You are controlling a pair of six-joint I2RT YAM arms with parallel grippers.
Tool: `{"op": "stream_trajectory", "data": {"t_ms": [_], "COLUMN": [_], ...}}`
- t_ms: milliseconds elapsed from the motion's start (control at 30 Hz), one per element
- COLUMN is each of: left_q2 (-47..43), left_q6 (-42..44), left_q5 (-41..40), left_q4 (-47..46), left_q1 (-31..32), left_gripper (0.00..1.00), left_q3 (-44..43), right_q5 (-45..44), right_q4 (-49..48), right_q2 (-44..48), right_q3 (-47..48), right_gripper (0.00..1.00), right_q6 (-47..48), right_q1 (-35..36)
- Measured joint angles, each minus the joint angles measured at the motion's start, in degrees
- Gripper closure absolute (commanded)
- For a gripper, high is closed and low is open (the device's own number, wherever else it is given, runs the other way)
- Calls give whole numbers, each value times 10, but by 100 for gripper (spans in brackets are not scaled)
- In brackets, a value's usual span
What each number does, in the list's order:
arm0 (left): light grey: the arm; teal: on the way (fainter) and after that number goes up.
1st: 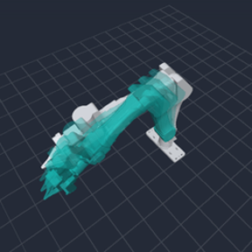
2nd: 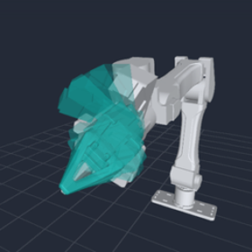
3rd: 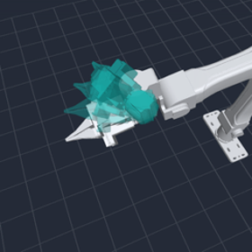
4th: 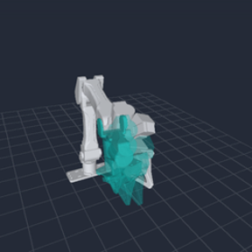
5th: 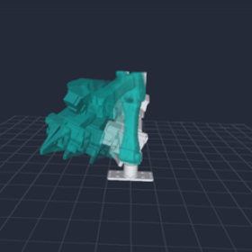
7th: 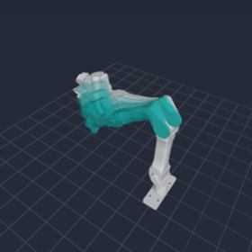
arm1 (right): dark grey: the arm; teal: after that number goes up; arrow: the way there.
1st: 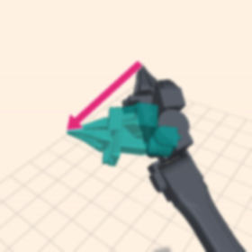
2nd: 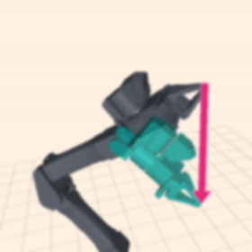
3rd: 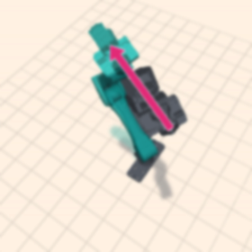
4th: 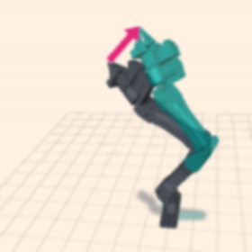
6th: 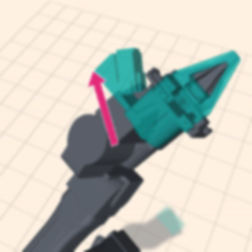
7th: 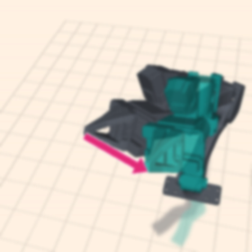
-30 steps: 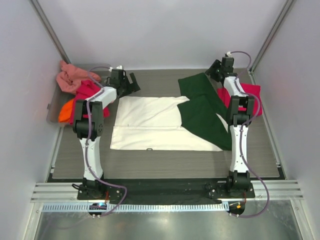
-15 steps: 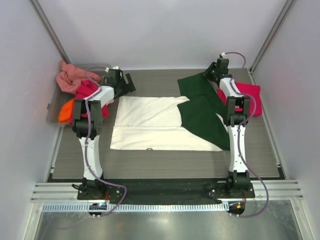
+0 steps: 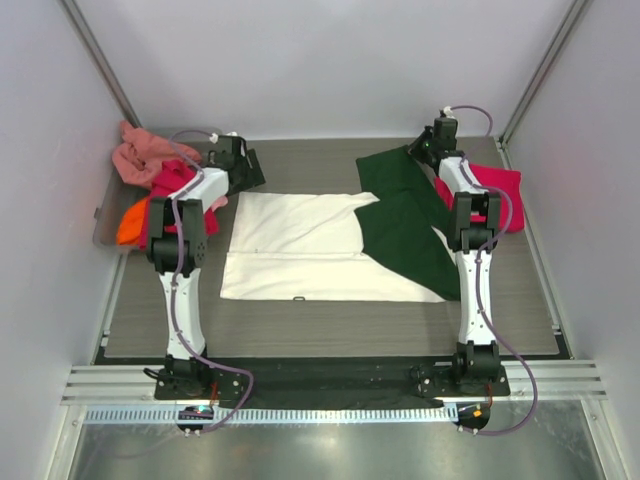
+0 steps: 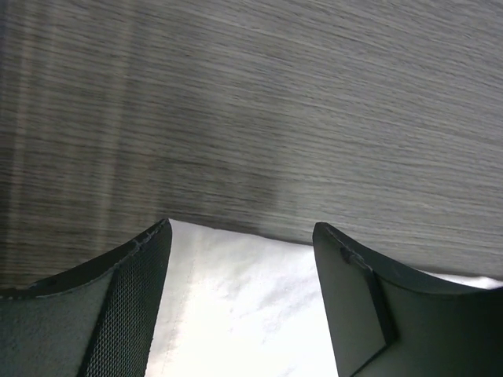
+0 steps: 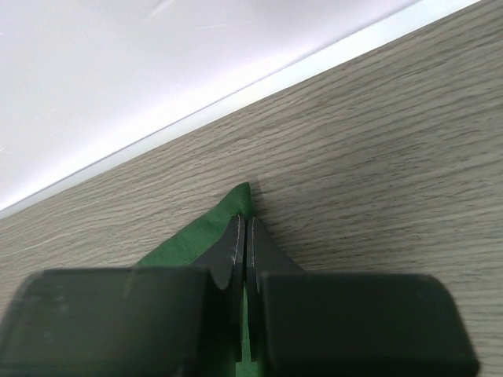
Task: Fold and stack the t-shirts
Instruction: Fold the tshirt
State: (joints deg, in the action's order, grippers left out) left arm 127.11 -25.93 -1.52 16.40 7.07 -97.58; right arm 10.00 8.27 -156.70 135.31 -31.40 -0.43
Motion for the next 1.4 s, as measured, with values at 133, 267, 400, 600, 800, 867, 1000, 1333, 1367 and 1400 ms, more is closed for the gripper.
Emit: {"op": "stream_trajectory", "data": {"t_ms": [133,267,400,600,800,867,1000,1333,1367,1400], "left_q2": [7,7,7,16,24,26,28,16,11,7], "left_q6": [0,0,-5,-12,-19,-21,-20,5,9,11], "left_q5": [-16,-45,-71,-94,-110,-110,-110,-109,-109,-109], "left_q4": [13,28,49,66,76,77,79,45,39,36], "left_q1": [3,9,15,14,12,12,12,20,22,23], "left_gripper": [29,29,37,57,89,100,100,100,100,100], "left_q3": [-8,-8,-8,-13,-26,-32,-35,-7,2,9], "right_q5": [2,5,8,11,14,20,33,65,69,73], "right_q4": [-12,-18,-28,-42,-43,-42,-29,4,4,5], "right_q2": [3,4,8,21,25,25,30,107,120,131], "right_q3": [-10,-13,-24,-51,-56,-56,-57,-101,-108,-115], "right_gripper": [99,99,99,99,99,99,99,99,99,99], "right_q6": [0,-3,-5,-5,-5,-5,-5,-5,-5,-5], "right_q1": [0,-1,-1,-1,-2,-4,-10,-18,-19,-20]}}
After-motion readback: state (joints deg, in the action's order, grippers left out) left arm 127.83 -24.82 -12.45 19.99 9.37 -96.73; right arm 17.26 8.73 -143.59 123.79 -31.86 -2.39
